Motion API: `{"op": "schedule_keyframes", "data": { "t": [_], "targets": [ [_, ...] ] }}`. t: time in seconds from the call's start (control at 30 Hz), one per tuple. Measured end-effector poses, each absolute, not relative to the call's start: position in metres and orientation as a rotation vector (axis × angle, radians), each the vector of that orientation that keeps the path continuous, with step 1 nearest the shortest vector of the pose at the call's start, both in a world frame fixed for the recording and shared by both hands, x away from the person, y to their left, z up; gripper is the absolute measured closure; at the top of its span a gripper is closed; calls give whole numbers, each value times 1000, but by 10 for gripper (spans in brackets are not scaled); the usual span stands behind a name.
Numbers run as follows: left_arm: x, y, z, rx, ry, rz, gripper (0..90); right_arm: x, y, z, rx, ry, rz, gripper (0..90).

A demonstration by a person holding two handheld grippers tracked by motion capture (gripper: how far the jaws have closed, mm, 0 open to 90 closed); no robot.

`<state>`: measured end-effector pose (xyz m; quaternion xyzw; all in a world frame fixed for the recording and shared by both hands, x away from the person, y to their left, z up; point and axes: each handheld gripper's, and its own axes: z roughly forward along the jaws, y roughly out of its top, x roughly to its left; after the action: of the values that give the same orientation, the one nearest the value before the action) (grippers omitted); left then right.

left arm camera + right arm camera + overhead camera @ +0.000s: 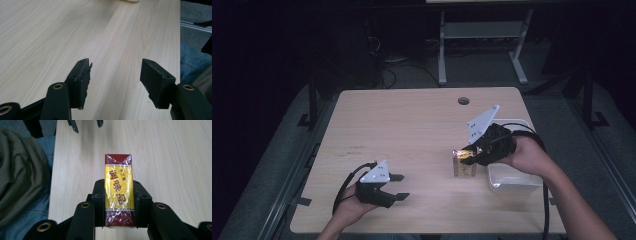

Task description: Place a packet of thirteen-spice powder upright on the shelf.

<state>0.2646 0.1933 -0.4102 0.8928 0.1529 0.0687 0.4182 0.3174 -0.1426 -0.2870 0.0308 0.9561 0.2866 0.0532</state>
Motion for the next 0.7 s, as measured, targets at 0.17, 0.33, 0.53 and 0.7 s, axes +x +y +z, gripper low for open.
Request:
{"op": "schedule_keyframes", "data": {
  "t": [0.17,0.33,0.53,0.7],
  "targets": [
    [265,195,-410,2237,390,178,394,324,-152,-281,110,2898,861,679],
    [267,198,-410,2233,403,180,386,328,-159,-276,133,2887,844,679],
    [268,199,-410,2231,409,184,386,332,-175,-275,187,2876,826,679],
    [268,199,-410,2234,413,182,386,336,-188,-273,227,2859,818,680]
  ]
}}
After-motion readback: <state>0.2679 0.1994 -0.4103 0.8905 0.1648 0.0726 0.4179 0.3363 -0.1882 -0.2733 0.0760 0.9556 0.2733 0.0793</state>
